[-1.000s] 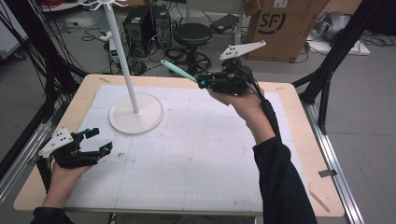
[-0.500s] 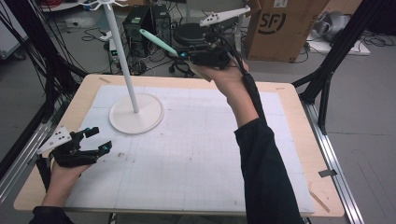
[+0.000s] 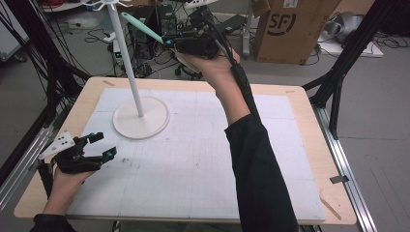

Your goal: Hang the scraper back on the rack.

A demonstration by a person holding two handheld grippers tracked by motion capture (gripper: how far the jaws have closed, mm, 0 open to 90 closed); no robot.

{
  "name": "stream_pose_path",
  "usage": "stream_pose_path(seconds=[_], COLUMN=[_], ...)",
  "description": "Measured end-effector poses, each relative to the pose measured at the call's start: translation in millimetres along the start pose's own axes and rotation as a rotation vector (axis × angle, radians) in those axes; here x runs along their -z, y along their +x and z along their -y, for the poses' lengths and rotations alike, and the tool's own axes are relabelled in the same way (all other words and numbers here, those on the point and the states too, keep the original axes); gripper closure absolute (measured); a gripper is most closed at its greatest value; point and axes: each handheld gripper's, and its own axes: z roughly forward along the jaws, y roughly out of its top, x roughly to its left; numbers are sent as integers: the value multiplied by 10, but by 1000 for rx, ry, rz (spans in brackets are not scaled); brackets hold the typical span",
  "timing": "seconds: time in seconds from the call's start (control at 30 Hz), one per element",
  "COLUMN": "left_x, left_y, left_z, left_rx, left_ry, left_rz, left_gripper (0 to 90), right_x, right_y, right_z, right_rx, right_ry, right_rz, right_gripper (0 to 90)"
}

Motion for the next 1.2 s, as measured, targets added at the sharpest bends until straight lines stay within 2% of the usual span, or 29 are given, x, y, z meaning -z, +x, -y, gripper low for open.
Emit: stream_pose_path(seconds=[0.27, 0.47, 0.6, 1.0, 1.2], left_x=[2, 8, 13, 15, 14], left_y=[-3, -10, -9, -9, -9], left_z=[-1, 0, 0, 5, 9], left_rx=[-1, 0, -1, 0, -1], left_ry=[1, 2, 1, 3, 6], left_rz=[5, 8, 8, 8, 9], left_gripper=[176, 175, 175, 176, 176], right_x=[-88, -128, -133, -174, -197], right_y=[67, 105, 91, 102, 89], right_z=[-83, -118, -122, -105, -93], right_rx=[14, 20, 24, 36, 37], right_ry=[-11, 5, 2, 9, 20], right_rz=[-3, 19, 36, 38, 56], right_gripper=[811, 812, 812, 811, 811])
